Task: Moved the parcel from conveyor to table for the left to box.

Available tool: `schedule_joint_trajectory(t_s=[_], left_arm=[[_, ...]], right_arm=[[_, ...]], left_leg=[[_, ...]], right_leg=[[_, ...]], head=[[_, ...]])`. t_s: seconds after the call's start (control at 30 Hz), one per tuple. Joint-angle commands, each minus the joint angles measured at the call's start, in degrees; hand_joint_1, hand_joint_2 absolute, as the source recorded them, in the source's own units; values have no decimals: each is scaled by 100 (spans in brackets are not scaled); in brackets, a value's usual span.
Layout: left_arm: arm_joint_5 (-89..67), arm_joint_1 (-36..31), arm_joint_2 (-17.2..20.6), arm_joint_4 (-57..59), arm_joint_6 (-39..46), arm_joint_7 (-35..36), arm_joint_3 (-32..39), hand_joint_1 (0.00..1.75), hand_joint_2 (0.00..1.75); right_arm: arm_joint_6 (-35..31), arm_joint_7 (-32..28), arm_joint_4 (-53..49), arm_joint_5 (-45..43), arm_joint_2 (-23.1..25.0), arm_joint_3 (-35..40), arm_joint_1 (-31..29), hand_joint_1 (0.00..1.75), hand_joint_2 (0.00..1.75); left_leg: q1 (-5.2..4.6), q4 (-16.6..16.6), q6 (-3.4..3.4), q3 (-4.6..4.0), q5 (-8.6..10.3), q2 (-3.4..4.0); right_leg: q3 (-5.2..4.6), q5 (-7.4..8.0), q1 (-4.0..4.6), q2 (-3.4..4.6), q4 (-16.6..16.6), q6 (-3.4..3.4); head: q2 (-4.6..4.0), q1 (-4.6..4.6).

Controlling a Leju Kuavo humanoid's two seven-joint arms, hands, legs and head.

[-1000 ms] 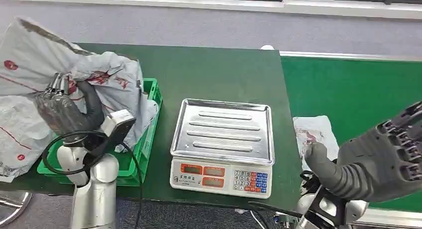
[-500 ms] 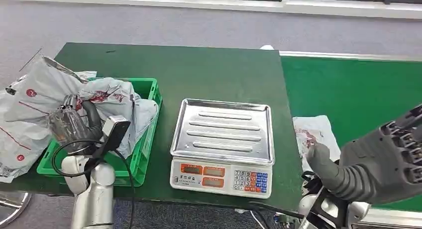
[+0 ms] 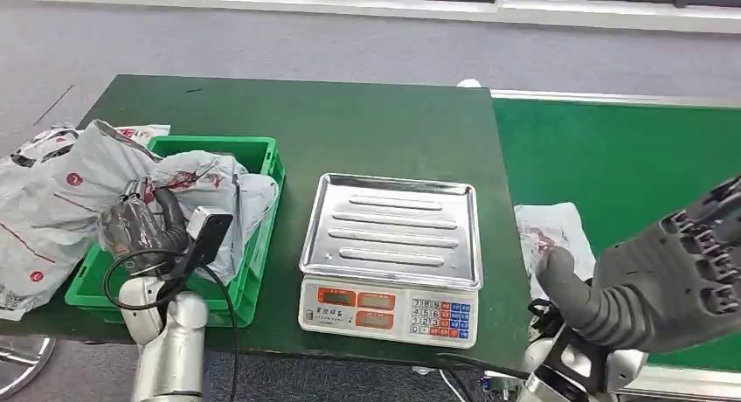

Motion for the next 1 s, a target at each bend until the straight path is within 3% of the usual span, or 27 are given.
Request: schedule_joint_trajectory(t_s=[0.03, 0.6, 0.63, 0.83, 0.93, 1.0], left_arm=[[140, -374, -131, 762, 0, 49, 696, 0, 175], [1430, 151, -131, -133, 0, -453, 729, 0, 175], [1637, 205, -131, -273, 0, -590, 679, 0, 0], [3038, 739, -131, -1471, 0, -1552, 20, 0, 0], [3408, 1270, -131, -2313, 0, -1637, -1376, 0, 0], [3440, 1337, -131, -2396, 0, -1637, -1552, 0, 0]], right_arm=[[11, 0, 543, 14, 197, -216, 230, 0, 175], [11, 0, 922, -14, 197, -255, 207, 0, 175], [11, 0, 941, 14, 197, -314, 208, 0, 175], [11, 123, 1190, 184, 197, -919, 73, 0, 175], [11, 744, 1657, 917, 197, -1676, -257, 0, 175], [11, 689, 1814, 890, 197, -1826, -325, 0, 175]], left_leg=[[7, -25, -5, 26, 6, -6], [7, -27, -5, 30, -1, 14], [5, -19, -3, 24, -3, 10], [8, -11, -1, 17, -6, 12], [6, -14, 1, 15, -3, -1], [10, -7, 3, 9, -2, -12]], right_leg=[[28, 4, 8, -8, -26, -8], [28, 5, 8, 13, -28, -7], [24, 1, 6, 9, -19, -6], [19, 1, 9, 11, -17, -3], [23, 0, 7, -2, -20, -2], [22, 1, 10, -13, -20, 1]], head=[[-2, 0], [-2, 0], [-2, 0], [0, 0], [0, 0], [0, 0]])
